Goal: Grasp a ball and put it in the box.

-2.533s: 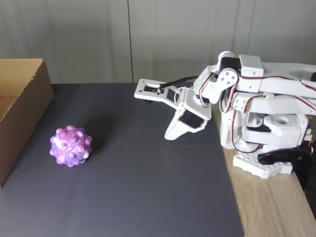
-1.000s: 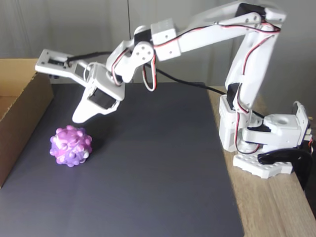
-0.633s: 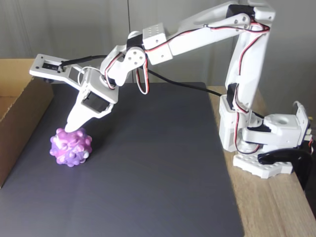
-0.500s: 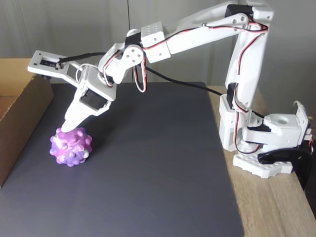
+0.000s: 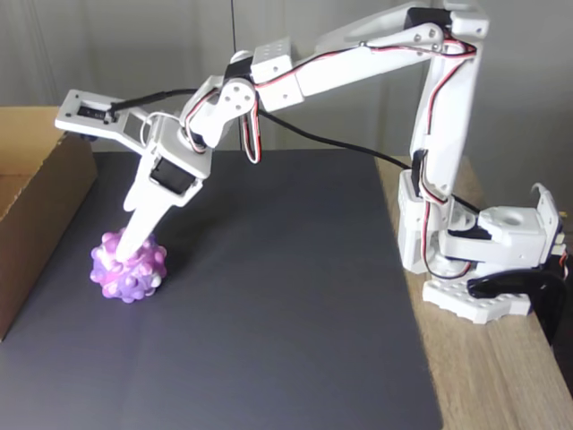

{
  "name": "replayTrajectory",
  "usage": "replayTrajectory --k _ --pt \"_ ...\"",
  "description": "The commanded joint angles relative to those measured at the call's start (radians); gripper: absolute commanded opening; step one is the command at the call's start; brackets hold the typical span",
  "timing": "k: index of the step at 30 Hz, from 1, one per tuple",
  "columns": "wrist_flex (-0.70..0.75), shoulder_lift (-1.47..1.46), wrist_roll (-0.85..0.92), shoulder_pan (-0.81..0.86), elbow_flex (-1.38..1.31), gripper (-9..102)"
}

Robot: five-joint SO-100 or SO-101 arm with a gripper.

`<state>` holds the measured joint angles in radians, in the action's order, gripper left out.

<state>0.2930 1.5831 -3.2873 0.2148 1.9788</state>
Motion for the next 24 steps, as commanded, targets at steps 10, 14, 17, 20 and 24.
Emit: replayTrajectory --k 10,14,17,20,24 --pt "-0.046 -0.097 -0.018 0.017 -0.043 54" --pt "-0.069 -0.13 -0.023 0.023 -0.043 54" --pt "-0.081 -0.149 -0.029 0.028 -0.043 53" --pt "-0.094 -0.169 -0.031 0.031 -0.046 52" --pt "-0.098 -0.192 -0.038 0.031 -0.058 48"
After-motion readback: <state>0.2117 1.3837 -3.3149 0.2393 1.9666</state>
